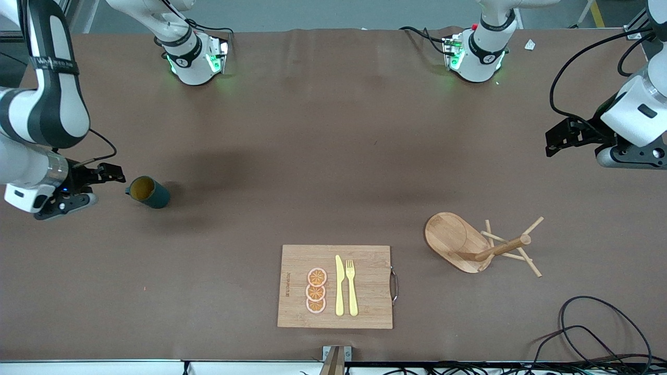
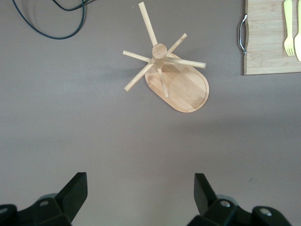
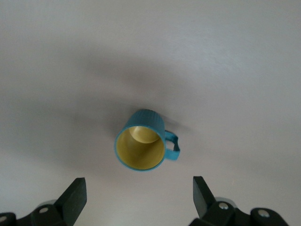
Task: Pass cup and hang on rack
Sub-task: 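Grasp the teal mug by its body with the right gripper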
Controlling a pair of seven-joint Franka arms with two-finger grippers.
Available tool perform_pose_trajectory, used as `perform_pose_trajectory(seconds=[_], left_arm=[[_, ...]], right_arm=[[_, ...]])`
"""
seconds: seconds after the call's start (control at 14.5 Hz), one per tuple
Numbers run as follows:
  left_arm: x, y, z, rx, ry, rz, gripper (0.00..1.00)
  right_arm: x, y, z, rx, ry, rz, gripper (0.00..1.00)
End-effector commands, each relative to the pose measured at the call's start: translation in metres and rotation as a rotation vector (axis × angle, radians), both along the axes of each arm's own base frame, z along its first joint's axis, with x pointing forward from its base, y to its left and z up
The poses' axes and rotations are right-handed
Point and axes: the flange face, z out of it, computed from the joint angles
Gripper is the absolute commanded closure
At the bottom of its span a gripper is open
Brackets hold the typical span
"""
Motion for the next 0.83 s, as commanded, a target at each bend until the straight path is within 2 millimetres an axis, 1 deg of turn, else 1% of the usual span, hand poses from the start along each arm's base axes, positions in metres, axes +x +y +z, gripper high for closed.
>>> perform_pose_trajectory(seconds=[0.0,0.07,0.28,0.41,0.48,0.55,0.62,0.69,0.76], left_arm=[[-0.001,0.004,0.001,0.006,0.007,0.005,0.00],[-0.001,0.006,0.001,0.005,0.007,0.009,0.00],[-0.001,0.006,0.001,0.003,0.008,0.008,0.00],[0.000,0.007,0.000,0.003,0.009,0.009,0.00],[0.002,0.007,-0.001,0.003,0.011,0.009,0.00],[0.002,0.007,-0.001,0.003,0.011,0.009,0.00],[0.002,0.007,-0.002,0.003,0.012,0.009,0.00],[0.002,0.007,-0.003,0.003,0.014,0.011,0.00],[0.002,0.007,-0.002,0.003,0.012,0.012,0.00]], right_arm=[[-0.003,-0.026,-0.046,0.078,-0.014,0.083,0.00],[-0.006,-0.030,-0.061,0.083,-0.041,0.123,0.00],[-0.019,-0.034,-0.102,0.087,-0.079,0.189,0.00],[-0.026,-0.034,-0.121,0.088,-0.085,0.213,0.00],[-0.027,-0.033,-0.125,0.085,-0.093,0.224,0.00],[-0.029,-0.032,-0.132,0.086,-0.091,0.240,0.03],[-0.028,-0.031,-0.135,0.087,-0.093,0.246,0.09],[-0.029,-0.030,-0.140,0.090,-0.094,0.257,0.19],[-0.029,-0.030,-0.144,0.096,-0.102,0.275,0.31]])
